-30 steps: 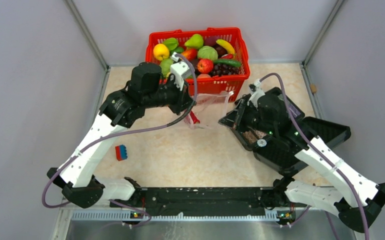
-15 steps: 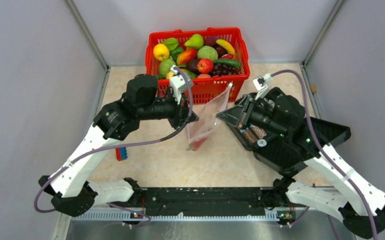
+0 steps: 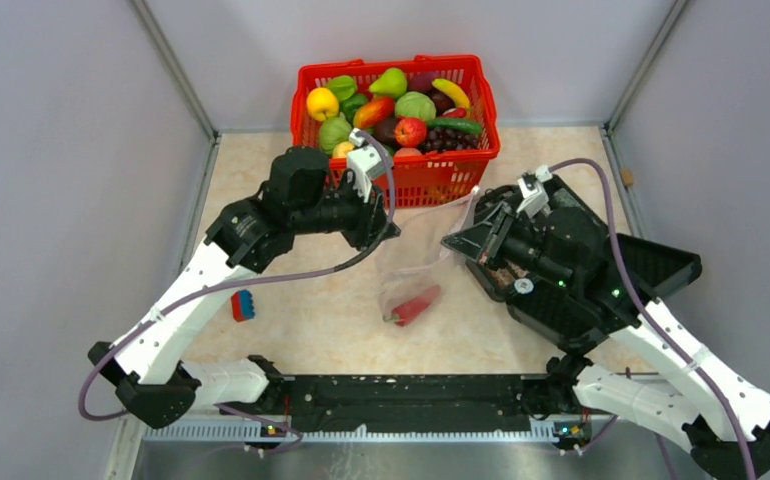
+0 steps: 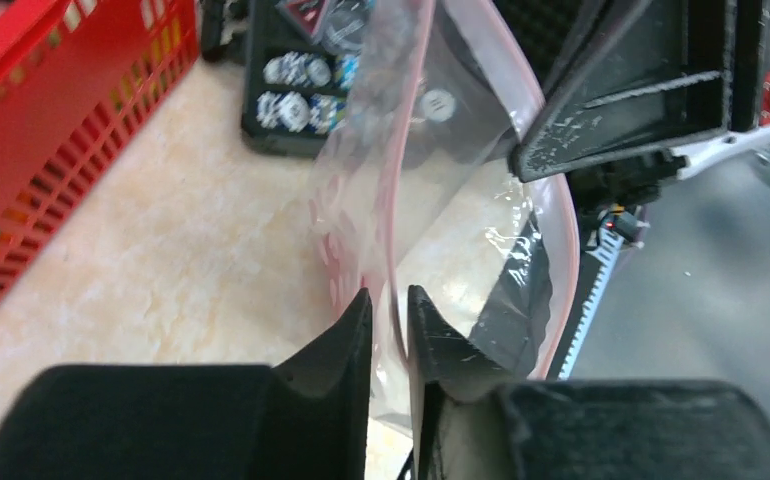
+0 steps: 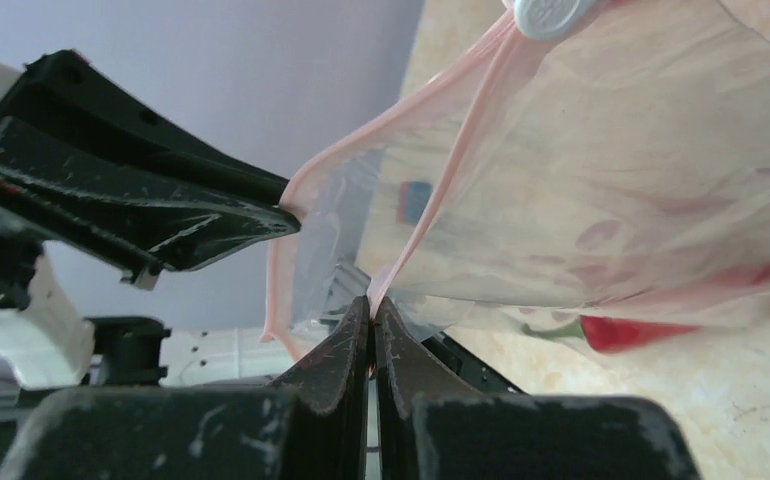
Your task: Place the food in the zip-top bag and seal the zipper
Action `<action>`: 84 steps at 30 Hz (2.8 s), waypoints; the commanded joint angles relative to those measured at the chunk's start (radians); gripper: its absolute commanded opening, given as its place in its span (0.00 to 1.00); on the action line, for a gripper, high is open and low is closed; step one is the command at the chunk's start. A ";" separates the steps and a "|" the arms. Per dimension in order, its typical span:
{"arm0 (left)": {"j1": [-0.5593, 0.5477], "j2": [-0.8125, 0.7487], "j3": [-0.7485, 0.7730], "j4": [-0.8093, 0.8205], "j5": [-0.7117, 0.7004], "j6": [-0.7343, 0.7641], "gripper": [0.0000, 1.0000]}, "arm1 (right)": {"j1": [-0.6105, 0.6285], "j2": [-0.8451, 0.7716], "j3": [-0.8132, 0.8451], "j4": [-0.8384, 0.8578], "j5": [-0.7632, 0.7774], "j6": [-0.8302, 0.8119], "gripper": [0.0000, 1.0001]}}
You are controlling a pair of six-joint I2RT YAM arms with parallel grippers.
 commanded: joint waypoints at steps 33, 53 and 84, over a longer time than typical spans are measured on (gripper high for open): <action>0.302 0.359 0.197 0.365 -0.091 0.056 0.99 | -0.041 0.292 -0.056 0.260 0.135 0.120 0.00; 0.333 0.824 0.510 0.494 -0.075 -0.061 0.99 | -0.041 0.265 -0.069 0.234 0.153 0.128 0.00; 0.332 0.456 0.170 0.690 0.009 -0.085 0.37 | -0.041 0.302 -0.067 0.226 0.193 0.150 0.00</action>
